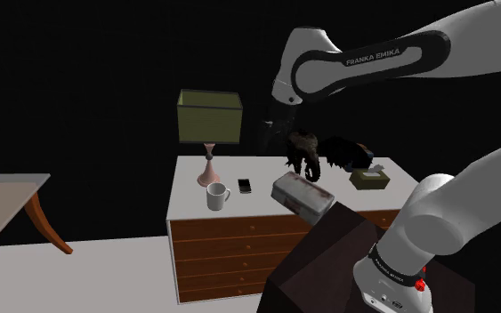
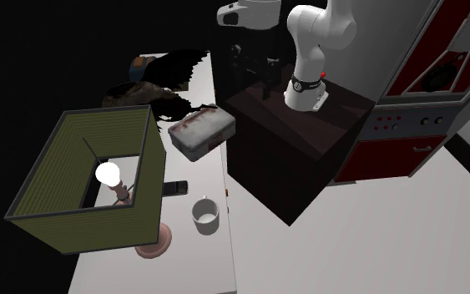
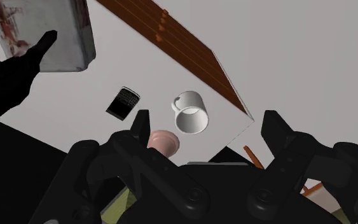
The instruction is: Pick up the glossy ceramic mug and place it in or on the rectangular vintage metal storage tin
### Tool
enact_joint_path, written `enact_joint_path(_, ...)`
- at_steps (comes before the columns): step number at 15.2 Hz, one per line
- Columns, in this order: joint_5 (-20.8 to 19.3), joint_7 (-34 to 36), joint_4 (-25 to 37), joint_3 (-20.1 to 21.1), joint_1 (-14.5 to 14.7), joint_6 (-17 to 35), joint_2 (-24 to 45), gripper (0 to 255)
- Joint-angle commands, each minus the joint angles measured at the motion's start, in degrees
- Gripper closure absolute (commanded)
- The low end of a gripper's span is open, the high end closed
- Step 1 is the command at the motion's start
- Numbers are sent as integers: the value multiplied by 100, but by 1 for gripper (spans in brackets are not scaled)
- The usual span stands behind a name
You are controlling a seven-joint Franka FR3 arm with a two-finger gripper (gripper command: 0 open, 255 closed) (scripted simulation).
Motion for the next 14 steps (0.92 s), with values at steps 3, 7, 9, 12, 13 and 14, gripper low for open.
enact_joint_path(3,-156,279,178,188,-35,666,871,0)
enact_joint_path(7,-424,629,462,333,-56,1207,1748,0)
enact_joint_path(9,-600,827,651,377,-52,1437,2200,0)
enact_joint_path(12,-899,1138,991,393,-11,1726,2887,0)
enact_joint_path(13,-1001,1242,1120,383,14,1806,3117,0)
enact_joint_path(14,-1103,1343,1256,368,43,1878,3346,0)
